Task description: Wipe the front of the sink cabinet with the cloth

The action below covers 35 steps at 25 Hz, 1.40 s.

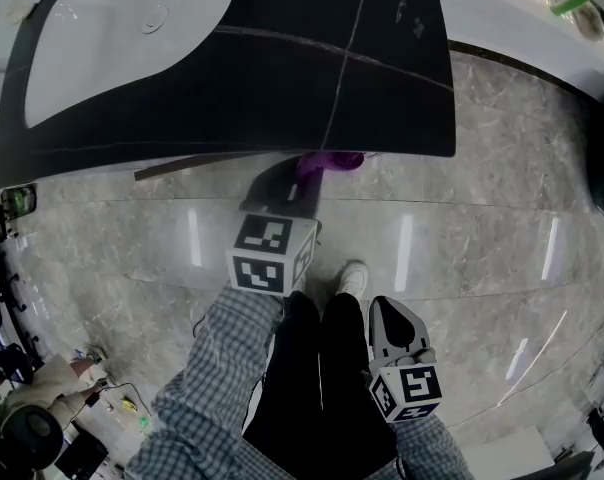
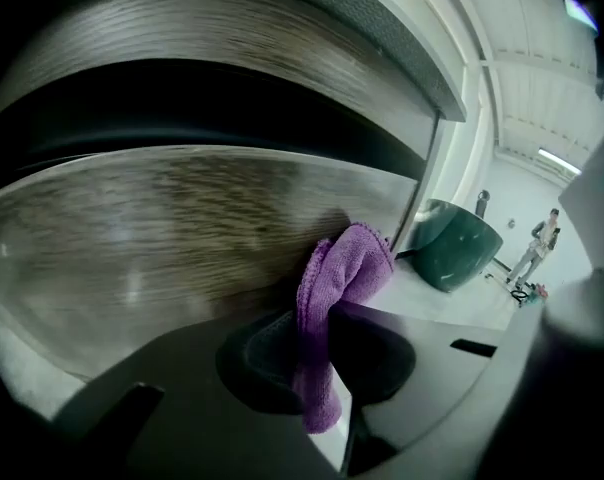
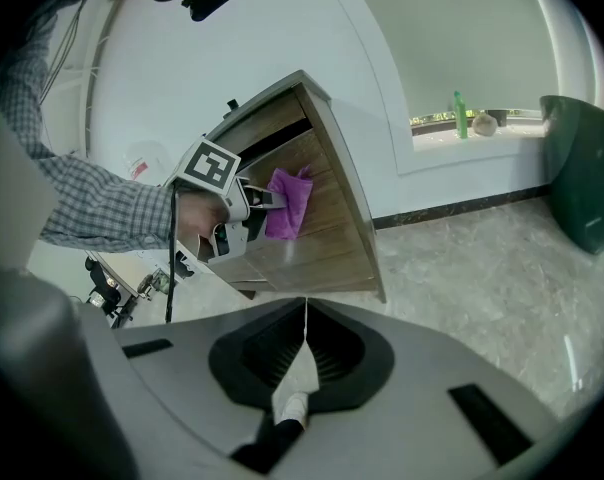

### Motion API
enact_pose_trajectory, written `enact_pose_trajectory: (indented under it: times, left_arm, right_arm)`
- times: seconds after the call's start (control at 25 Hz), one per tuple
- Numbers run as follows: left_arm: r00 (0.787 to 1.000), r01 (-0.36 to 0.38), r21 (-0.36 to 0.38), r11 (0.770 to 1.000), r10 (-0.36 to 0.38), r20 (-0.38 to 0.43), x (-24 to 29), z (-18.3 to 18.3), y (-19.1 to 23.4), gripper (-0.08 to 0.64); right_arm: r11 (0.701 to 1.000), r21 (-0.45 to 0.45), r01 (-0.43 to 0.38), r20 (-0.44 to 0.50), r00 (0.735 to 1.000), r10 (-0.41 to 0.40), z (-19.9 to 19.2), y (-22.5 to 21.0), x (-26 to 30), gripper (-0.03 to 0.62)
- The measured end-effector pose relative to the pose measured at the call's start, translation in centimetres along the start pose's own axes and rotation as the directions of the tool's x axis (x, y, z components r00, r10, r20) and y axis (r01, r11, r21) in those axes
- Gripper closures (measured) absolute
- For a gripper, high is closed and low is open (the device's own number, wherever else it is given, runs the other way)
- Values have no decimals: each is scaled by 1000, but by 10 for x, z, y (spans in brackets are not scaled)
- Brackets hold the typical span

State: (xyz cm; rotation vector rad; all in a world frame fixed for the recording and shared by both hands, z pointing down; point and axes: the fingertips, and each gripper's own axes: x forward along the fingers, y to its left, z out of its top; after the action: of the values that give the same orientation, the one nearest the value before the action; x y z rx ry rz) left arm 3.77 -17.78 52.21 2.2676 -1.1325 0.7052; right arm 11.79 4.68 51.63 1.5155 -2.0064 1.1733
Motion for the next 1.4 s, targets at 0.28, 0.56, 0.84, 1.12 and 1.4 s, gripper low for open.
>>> enact_pose_trajectory:
  times: [0.28, 0.56, 0.84, 1.12, 1.4]
  left_arm:
    - [997, -71, -55, 996, 71, -1, -18, -20, 44, 506]
    - [989, -146, -112, 983, 147, -3, -42, -37, 89, 506]
    - [972, -233, -157, 960, 233, -18, -67, -59, 140, 506]
    - [951, -308, -210, 928, 310, -24, -92, -76, 186, 506]
    - [932, -360, -240, 902, 361, -39, -111, -91, 222, 506]
  right_arm:
    - [999, -26, -23, -20, 1000, 23, -3, 18, 15, 574]
    - [997, -58, -45, -42, 998, 42, -5, 37, 26, 574]
    - [993, -88, -78, -73, 995, 71, -10, 58, 40, 574]
    - [989, -106, -103, -94, 991, 93, -10, 77, 52, 574]
    - [986, -119, -118, -106, 989, 105, -8, 93, 63, 574]
